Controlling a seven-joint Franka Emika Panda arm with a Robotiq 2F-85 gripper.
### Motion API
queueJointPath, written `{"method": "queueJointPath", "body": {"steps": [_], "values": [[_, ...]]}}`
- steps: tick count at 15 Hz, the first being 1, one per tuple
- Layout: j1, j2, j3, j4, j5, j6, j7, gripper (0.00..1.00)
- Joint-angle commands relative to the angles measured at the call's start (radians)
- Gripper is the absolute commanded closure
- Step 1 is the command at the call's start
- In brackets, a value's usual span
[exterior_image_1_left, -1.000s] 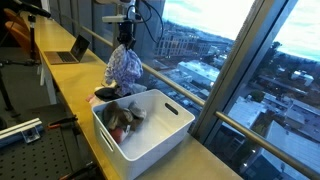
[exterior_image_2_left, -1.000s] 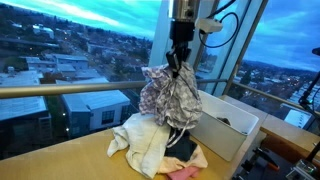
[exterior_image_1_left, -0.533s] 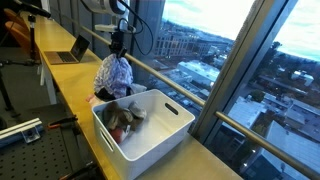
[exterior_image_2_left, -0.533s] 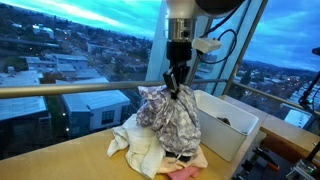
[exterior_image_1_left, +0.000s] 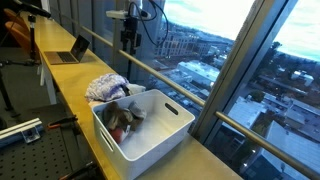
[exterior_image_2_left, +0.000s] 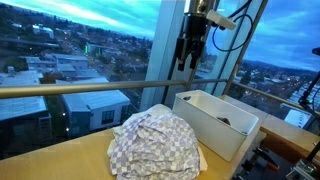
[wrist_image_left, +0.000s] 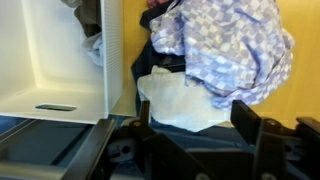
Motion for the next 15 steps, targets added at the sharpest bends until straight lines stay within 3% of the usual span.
{"method": "queueJointPath", "body": {"steps": [1, 8, 15], "values": [[-0.066, -0.076, -0.036, -0.038, 0.022, 0.017, -0.019, 0.0], [-0.214, -0.13, -0.096, -0.272, 0.075, 0.157, -0.058, 0.0], [-0.305, -0.123, -0.122, -0.494, 0.19, 0.293, -0.109, 0.0]]}}
